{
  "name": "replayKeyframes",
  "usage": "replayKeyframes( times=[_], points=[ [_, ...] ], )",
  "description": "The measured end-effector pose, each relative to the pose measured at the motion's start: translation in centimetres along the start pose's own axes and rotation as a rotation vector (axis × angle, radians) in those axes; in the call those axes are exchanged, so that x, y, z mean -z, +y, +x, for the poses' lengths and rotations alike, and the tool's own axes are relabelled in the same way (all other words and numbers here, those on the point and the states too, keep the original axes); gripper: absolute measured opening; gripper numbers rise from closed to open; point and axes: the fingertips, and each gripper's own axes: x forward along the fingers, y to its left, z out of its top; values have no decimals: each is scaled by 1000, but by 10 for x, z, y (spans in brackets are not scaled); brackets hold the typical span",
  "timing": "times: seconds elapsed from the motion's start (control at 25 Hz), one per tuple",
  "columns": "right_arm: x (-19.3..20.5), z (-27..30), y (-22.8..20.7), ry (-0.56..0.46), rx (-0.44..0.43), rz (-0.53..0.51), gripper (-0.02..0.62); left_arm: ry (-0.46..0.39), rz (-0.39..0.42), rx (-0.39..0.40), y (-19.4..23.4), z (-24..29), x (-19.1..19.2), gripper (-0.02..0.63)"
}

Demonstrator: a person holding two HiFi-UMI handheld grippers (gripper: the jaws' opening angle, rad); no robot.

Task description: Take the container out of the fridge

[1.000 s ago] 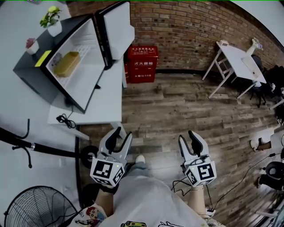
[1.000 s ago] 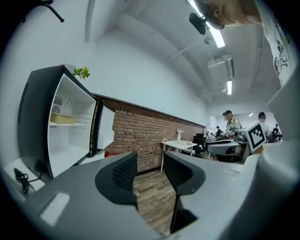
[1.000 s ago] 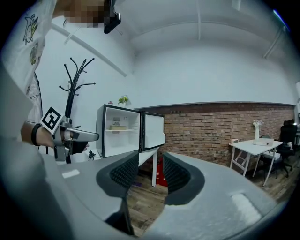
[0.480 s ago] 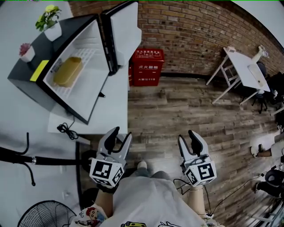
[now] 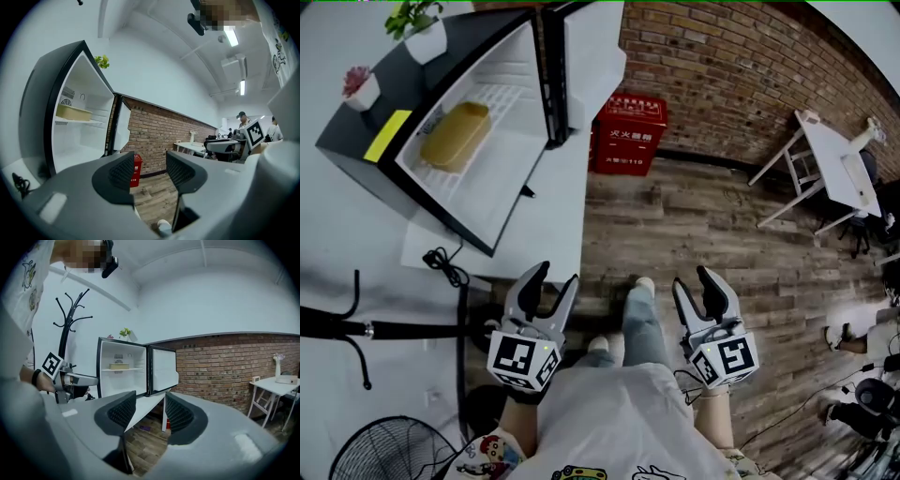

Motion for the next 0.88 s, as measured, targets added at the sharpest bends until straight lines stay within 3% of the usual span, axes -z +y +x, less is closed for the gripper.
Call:
replayKeyframes(
  times=[0.36,0.88],
  points=[
    [-13,91,-23,-20,-166,-19,192,-27,-4,-153,41,37,-11,210],
    [-66,267,-44,-12,-628,-116,192,-88,-62,-596,107,92,-48,210]
  ],
)
